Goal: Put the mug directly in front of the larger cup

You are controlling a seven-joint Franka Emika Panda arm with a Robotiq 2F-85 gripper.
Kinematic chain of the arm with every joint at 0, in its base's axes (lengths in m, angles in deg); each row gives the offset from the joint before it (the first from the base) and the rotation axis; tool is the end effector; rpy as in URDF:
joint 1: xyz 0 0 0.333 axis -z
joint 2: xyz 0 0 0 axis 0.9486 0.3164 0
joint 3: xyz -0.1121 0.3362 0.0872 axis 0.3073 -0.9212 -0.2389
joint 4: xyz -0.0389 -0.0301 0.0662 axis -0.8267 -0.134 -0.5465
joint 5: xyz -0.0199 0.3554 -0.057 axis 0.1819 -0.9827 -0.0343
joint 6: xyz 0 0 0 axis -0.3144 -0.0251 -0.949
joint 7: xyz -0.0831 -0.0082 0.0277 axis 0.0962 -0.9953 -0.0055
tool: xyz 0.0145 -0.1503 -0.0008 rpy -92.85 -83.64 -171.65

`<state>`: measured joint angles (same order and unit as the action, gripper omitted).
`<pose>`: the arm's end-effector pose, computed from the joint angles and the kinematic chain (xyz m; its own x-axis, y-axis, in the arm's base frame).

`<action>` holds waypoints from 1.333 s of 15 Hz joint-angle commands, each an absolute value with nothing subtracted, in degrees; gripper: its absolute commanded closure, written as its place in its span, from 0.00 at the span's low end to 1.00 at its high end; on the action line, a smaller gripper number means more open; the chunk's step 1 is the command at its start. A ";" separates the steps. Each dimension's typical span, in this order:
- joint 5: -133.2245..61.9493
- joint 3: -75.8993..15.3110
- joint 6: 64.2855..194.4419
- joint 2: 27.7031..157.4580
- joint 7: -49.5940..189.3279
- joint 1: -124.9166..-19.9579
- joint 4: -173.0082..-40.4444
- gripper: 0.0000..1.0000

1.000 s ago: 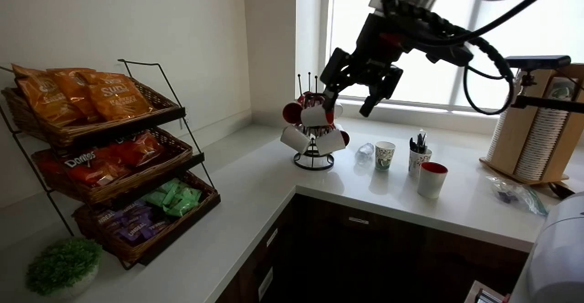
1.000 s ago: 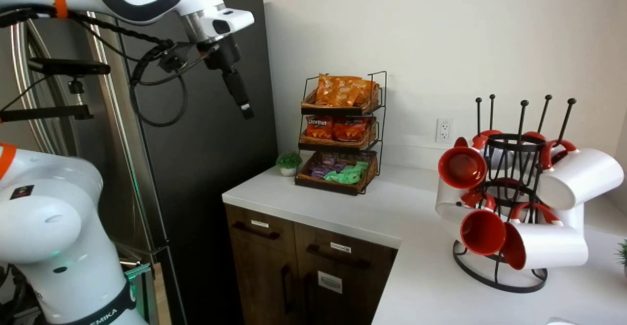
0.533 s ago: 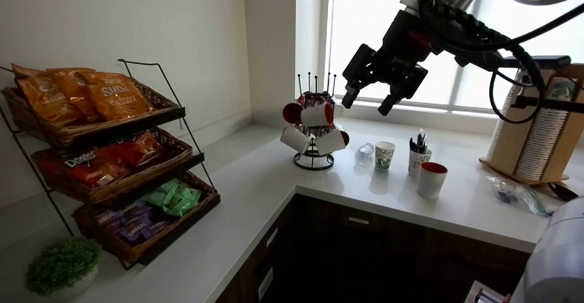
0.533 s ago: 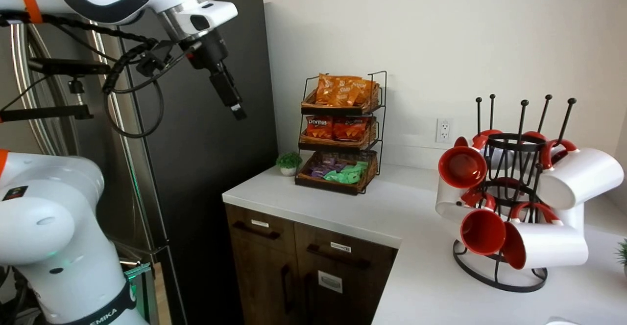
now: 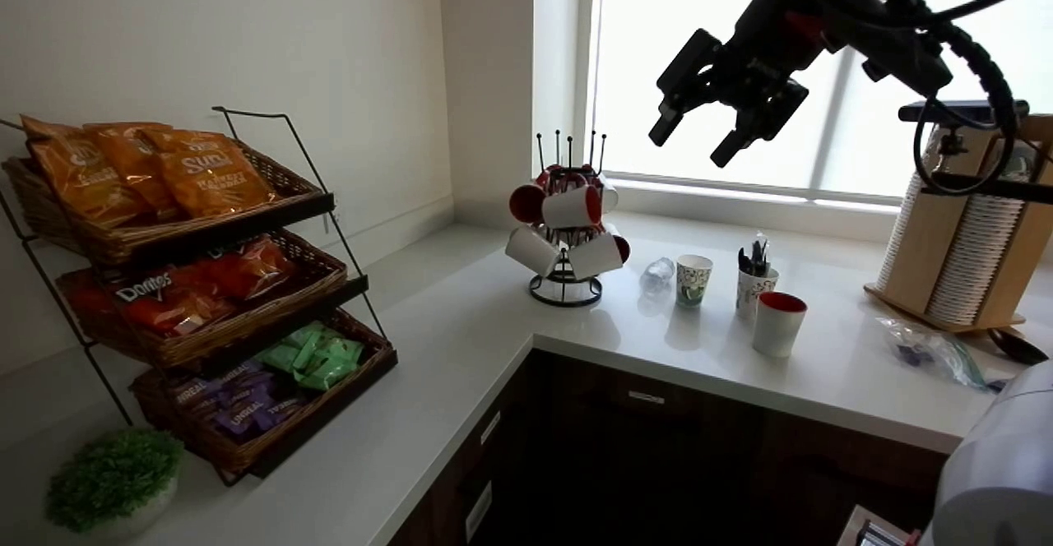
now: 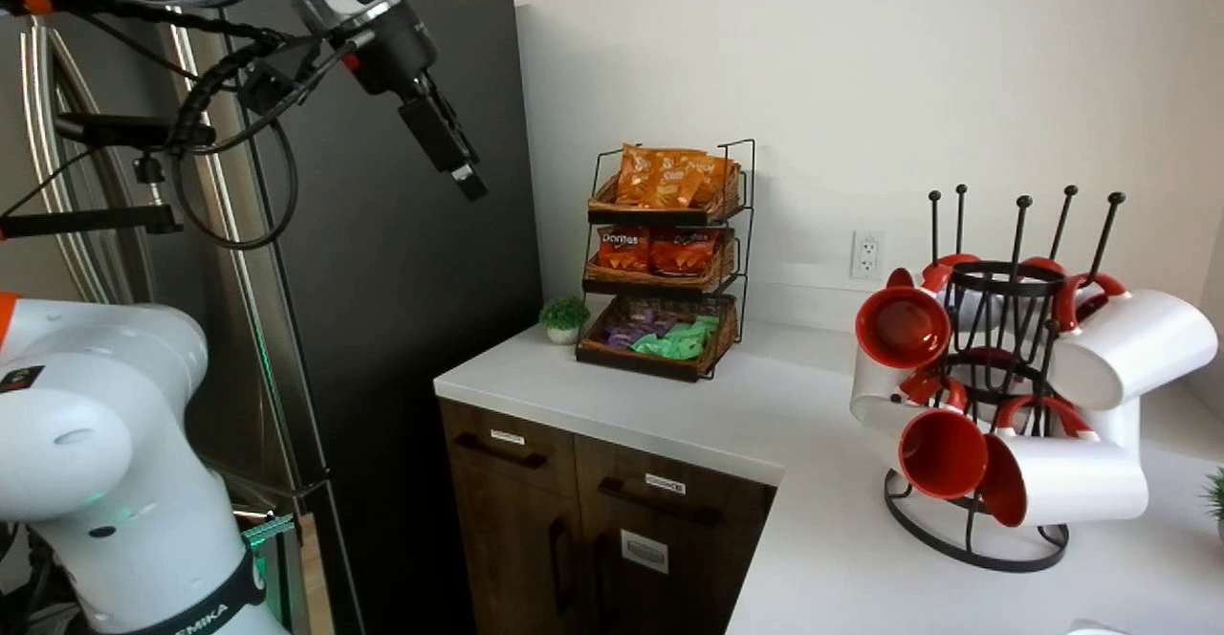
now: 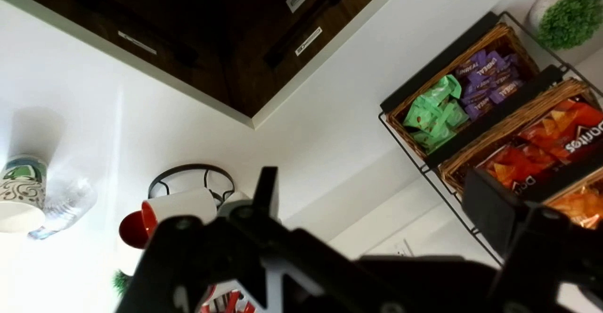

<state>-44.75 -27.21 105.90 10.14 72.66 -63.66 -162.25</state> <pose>0.1803 -0.0527 0.5980 0.8137 -0.3760 0.4433 -0.2748 -0.9208 -0.2766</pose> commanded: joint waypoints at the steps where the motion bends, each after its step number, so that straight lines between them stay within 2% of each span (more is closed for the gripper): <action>1: -43.25 -22.13 104.07 8.88 69.19 -61.10 -159.81 0.00; 10: -42.45 -11.71 106.19 16.75 68.70 -55.17 -155.92 0.00; 13: -44.79 -10.15 102.75 21.23 69.87 -55.33 -155.09 0.00; 14: -43.85 -11.28 105.25 17.66 67.96 -53.86 -156.70 0.00; 20: -44.00 -11.54 105.41 18.30 67.84 -53.61 -156.49 0.00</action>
<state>-42.97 -10.89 105.62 17.76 68.74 -54.76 -156.68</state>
